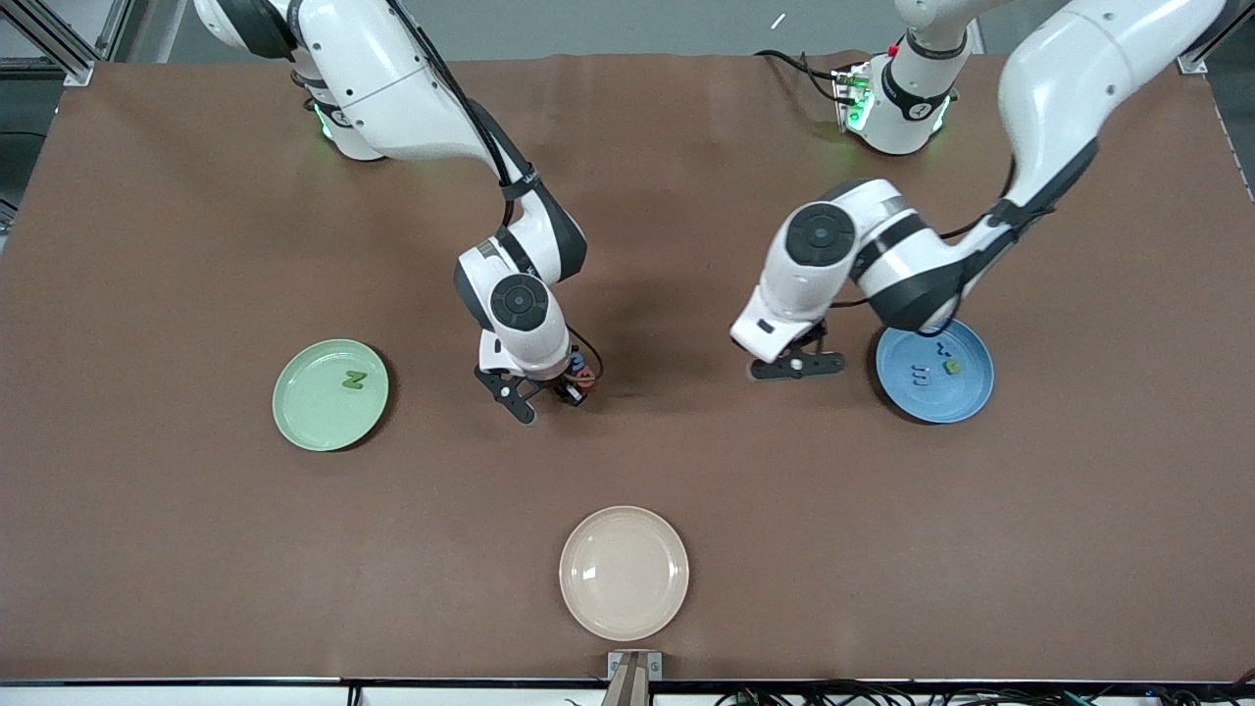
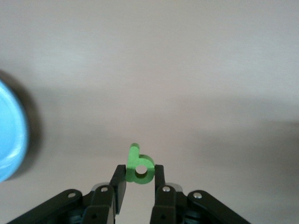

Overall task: Sort upper and lower case letters into plates
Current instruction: 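Carry b to the blue plate with the left gripper while the right gripper carries B, then release b into the blue plate while the right gripper releases B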

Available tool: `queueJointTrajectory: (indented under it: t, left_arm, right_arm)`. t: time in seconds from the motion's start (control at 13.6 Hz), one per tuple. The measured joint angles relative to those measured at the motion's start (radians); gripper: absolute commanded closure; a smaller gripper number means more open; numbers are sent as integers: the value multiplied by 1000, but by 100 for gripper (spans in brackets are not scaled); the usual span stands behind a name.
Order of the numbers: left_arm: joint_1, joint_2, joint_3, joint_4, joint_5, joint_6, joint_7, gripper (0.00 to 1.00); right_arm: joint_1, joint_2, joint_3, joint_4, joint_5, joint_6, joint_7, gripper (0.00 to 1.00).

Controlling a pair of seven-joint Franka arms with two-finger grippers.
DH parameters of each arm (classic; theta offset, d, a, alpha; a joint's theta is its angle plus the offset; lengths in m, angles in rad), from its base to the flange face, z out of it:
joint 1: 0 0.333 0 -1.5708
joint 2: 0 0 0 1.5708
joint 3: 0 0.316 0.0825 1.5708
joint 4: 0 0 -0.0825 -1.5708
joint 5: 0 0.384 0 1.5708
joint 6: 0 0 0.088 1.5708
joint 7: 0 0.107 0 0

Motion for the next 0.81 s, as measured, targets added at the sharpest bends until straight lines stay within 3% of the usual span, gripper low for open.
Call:
queueJointTrajectory:
  t: [0.22,0.44,0.59,0.81]
  left_arm:
    - [189,0,-59,-80,0,-8,102,92]
    - [330,0,-67,-156,17,-7,217,92]
    - [392,4,-66,-190,75,3,254,92]
    - [448,12,-45,-243,138,60,293,92]
  right_arm:
    - [-73,-5,-6,25,0,-17,-78,99]
    - [-209,-65,-8,55,1,-159,-299,100]
    - [-307,-135,-9,50,1,-279,-479,100]
    - [-454,-231,-11,-27,1,-313,-773,100]
